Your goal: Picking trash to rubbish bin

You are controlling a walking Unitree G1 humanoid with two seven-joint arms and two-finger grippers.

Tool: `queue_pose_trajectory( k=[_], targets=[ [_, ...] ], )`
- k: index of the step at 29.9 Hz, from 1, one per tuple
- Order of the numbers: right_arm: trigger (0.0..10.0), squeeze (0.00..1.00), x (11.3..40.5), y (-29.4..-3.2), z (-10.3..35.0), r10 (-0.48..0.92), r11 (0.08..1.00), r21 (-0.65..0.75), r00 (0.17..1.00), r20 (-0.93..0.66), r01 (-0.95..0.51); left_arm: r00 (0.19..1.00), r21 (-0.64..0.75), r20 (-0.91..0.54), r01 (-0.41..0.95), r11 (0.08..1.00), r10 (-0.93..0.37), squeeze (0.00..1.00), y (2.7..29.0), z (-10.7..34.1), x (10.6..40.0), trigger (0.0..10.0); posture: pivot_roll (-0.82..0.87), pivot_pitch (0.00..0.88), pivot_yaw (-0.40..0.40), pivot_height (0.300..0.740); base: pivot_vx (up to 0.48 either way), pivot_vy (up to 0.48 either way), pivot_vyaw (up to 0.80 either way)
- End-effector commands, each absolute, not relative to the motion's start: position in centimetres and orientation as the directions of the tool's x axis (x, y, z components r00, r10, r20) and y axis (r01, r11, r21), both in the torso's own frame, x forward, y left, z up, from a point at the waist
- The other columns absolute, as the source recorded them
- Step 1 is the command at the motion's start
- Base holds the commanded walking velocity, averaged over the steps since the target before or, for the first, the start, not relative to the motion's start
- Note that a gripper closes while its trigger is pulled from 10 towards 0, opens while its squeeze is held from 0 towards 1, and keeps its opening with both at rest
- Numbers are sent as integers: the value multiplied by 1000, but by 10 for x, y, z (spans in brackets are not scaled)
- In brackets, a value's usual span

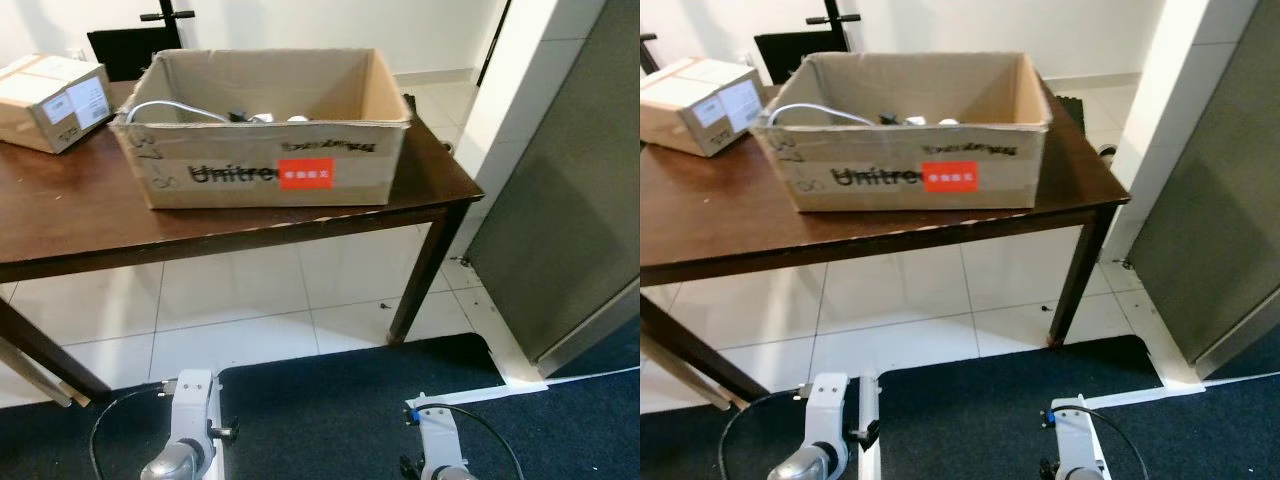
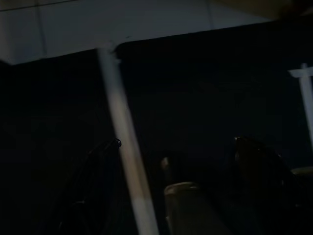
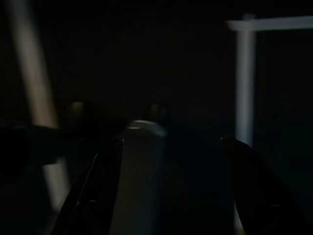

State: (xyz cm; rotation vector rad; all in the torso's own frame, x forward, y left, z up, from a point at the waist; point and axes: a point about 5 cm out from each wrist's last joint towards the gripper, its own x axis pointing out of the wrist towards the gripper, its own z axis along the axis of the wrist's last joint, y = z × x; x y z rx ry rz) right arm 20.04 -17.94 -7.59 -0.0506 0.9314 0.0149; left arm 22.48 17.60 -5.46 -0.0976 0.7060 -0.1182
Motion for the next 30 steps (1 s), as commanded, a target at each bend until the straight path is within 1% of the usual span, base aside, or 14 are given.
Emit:
queue_pose_trajectory(
  k=[1, 30],
  targets=[
    [10000, 0, 195, -184, -79, -21, 999, -45, 581, -814, -28, 741, -131, -657, 69, 989, -138, 0, 179, -59, 218, 10000, -14, 100, 30, 740, 0, 386, 0],
    [10000, 0, 193, -181, -80, -17, 999, -38, 578, -816, -24, 741, -132, -656, 76, 988, -144, 0, 183, -58, 218, 10000, -2, 108, 36, 740, 0, 374, 0]
  ],
)
